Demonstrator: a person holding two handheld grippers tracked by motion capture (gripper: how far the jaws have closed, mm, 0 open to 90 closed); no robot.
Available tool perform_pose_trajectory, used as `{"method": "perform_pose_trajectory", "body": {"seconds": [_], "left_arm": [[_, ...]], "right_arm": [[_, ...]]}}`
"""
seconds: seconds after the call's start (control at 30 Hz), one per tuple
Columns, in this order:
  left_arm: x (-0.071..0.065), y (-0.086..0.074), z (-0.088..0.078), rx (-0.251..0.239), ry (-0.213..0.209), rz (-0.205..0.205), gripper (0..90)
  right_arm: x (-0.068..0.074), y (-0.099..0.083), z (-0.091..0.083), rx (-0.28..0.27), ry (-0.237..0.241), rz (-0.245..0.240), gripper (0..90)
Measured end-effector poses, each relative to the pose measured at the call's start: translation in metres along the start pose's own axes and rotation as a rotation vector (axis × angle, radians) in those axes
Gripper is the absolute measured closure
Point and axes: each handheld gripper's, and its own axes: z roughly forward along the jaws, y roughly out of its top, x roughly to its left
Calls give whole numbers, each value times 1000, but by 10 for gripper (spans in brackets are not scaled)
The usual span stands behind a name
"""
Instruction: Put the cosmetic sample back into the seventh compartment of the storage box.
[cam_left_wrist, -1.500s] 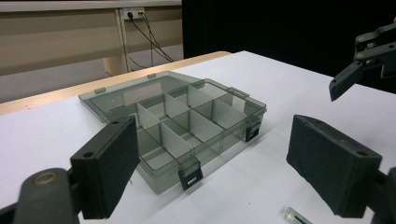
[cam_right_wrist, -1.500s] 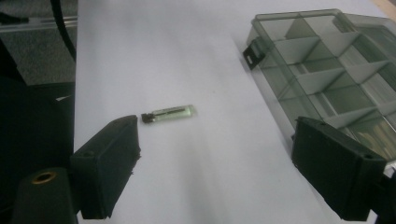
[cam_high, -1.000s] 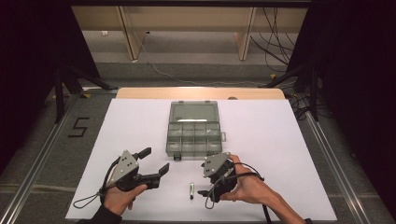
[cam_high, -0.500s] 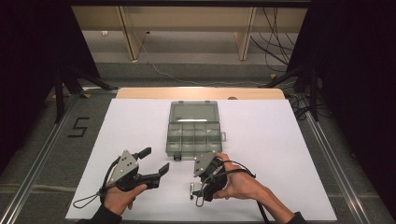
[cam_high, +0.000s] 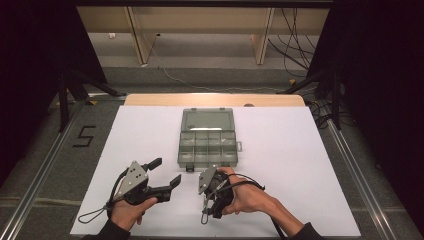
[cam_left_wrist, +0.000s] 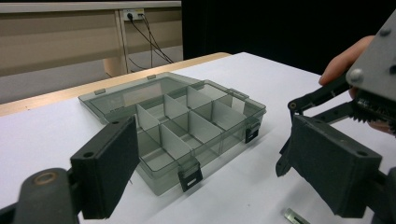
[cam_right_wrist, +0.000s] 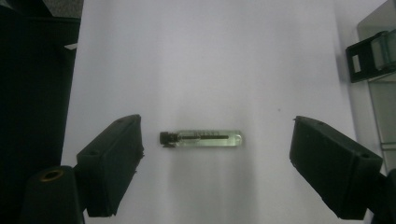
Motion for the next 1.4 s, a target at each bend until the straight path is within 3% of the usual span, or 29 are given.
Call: {"method": "perform_pose_trajectory", "body": {"seconds": [0.2, 0.3, 0.57, 0.67, 0.8, 0.9, 1.0, 1.1, 1.4], "left_arm": [[0, 0, 1, -9, -7, 1, 159], [0, 0, 0, 3, 0, 0, 159], [0, 0, 0, 1, -1, 0, 159], [0, 0, 0, 0, -1, 1, 159], [0, 0, 1, -8, -7, 1, 159], [0, 0, 1, -8, -7, 1, 159], [0, 0, 1, -8, -7, 1, 159], [0, 0, 1, -9, -8, 0, 159], [0, 0, 1, -8, -7, -2, 159]], "right_arm": [[2, 2, 9, 37, 15, 17, 182], [1, 3, 11, 51, 26, -14, 185], [1, 4, 17, 82, 51, 0, 188], [0, 4, 19, 84, 50, -24, 196], [1, 6, 22, 91, 61, -12, 233], [0, 6, 23, 100, 58, -34, 248], [1, 5, 24, 112, 64, -16, 264], [-1, 5, 27, 114, 65, -45, 298], [0, 5, 25, 111, 92, -24, 401]]}}
